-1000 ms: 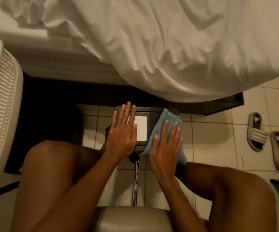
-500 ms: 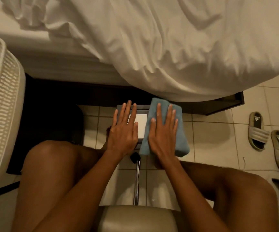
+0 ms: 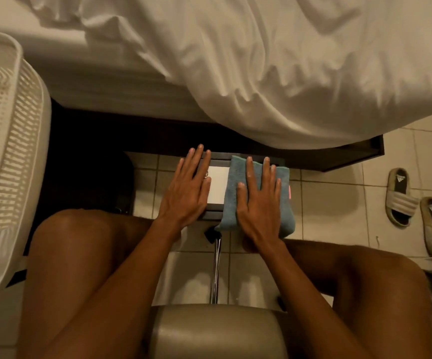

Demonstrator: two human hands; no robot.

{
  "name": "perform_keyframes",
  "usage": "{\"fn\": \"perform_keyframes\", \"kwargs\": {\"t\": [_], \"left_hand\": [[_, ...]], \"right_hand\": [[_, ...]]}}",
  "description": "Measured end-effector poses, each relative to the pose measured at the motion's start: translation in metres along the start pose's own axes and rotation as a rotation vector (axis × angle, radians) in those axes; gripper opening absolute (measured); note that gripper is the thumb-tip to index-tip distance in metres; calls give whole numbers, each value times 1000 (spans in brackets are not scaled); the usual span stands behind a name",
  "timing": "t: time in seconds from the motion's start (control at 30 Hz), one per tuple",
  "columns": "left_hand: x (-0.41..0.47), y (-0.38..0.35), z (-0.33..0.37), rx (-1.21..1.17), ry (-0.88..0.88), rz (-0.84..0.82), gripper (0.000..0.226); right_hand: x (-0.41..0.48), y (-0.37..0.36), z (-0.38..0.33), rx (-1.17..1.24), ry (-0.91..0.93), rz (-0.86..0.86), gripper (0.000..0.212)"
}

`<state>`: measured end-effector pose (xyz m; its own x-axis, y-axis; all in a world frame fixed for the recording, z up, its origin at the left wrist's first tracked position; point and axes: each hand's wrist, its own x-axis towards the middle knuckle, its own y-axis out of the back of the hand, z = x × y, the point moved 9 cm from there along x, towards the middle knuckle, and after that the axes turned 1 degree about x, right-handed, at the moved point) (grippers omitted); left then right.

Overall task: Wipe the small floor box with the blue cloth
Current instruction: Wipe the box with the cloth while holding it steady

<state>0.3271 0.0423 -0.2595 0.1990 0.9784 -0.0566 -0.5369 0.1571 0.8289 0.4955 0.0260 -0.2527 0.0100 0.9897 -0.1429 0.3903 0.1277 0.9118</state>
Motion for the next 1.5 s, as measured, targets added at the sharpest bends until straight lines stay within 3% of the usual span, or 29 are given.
{"fn": "perform_keyframes", "kwargs": {"t": [0.33,0.43,0.53,0.7,0.87,1.0,1.2,1.37,1.5], "left_hand": [[1,-1,-2,-18,11,28,57],[0,0,-2,-21,10,32,57],[-4,-2,-2,-29,19,13,57],[0,-4,-6,-36,15,12,58],[-3,-4,-2,3,27,24,58],[-2,-2,-2,99,62,41,59],[-2,-11,21,124,24,6,60],[-10,-12,21,154,15,-3,60],[-7,-14,20,194,16,-21,62]], "right_hand": [[-23,-12,-36,-112,117,-30,62],[18,0,-31,-82,72,-9,63],[0,-2,-33,-95,27,13,65],[3,-9,-39,-123,154,-52,69],[23,10,-10,-31,-19,43,66],[-20,-6,-19,-10,27,6,64],[14,-1,1,-44,40,-10,67],[-23,-3,14,-59,-93,-13,68],[0,0,9,-81,-22,-29,67]]}}
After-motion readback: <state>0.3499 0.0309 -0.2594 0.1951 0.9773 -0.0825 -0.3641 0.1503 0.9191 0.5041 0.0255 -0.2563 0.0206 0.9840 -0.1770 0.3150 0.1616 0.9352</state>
